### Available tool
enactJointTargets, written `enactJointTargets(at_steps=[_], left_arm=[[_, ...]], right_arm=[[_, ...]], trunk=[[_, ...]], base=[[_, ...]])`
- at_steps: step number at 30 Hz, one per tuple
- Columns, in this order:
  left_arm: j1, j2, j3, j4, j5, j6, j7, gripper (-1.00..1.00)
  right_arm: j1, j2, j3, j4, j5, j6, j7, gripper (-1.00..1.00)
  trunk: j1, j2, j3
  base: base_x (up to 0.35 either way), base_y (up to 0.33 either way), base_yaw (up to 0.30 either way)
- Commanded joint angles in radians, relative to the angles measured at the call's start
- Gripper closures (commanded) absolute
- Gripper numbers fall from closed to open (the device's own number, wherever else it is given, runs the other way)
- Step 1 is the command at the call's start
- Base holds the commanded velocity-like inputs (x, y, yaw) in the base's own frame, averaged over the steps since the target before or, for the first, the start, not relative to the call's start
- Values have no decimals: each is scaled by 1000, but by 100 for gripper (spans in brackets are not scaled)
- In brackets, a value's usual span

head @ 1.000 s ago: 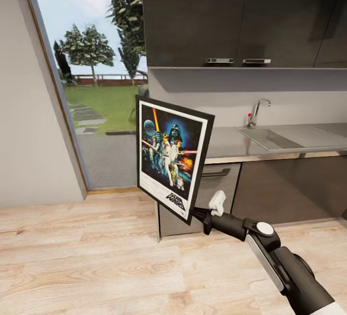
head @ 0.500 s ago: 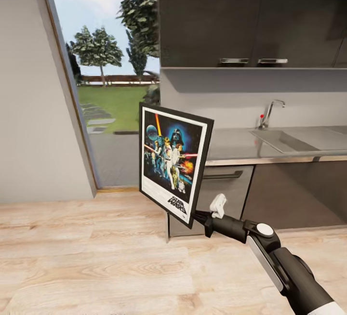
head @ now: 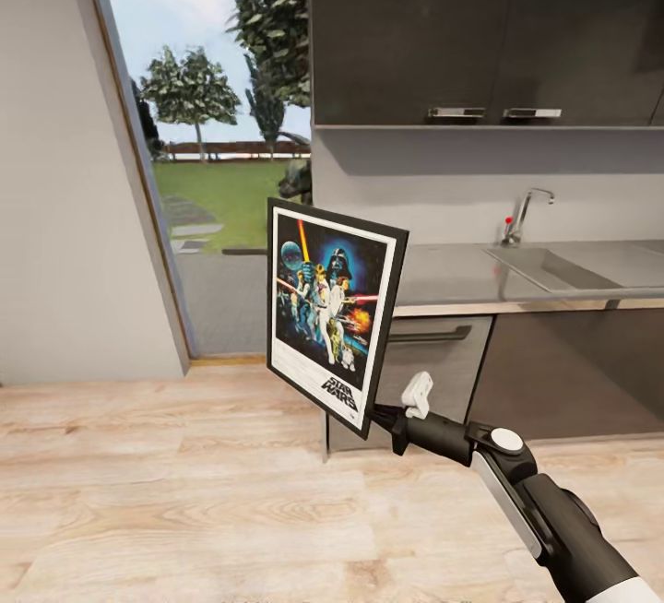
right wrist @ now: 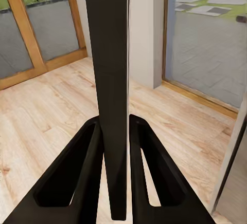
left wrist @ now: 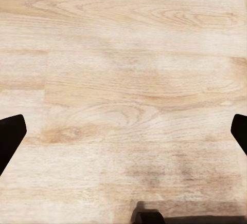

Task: Pick up the poster from the kitchen countertop and hang it on one of the wall nails in the kitchen.

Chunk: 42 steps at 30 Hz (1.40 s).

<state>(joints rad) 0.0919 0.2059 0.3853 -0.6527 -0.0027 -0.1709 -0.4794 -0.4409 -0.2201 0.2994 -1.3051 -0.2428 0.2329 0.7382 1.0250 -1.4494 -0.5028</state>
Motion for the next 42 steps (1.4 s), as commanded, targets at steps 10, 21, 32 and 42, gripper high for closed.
enactJointTargets(at_steps=[10,21,32,42], left_arm=[[0,0,3,-1,0,0,-5,-100],[0,0,3,-1,0,1,-5,-100],[0,0,3,-1,0,1,-5,-100],[-7,2,-9,-15,0,123,-1,-100]], right_arm=[[-1,0,-1,-1,-15,14,1,100],[-1,-1,-3,-2,-15,14,1,100],[-1,-1,-3,-5,-15,10,1,100],[-1,-1,-10,-5,-15,11,1,100]], trunk=[[-31,55,16],[-73,132,50],[-115,209,85],[-153,279,116]], base=[[0,0,0],[0,0,0],[0,0,0],[0,0,0]])
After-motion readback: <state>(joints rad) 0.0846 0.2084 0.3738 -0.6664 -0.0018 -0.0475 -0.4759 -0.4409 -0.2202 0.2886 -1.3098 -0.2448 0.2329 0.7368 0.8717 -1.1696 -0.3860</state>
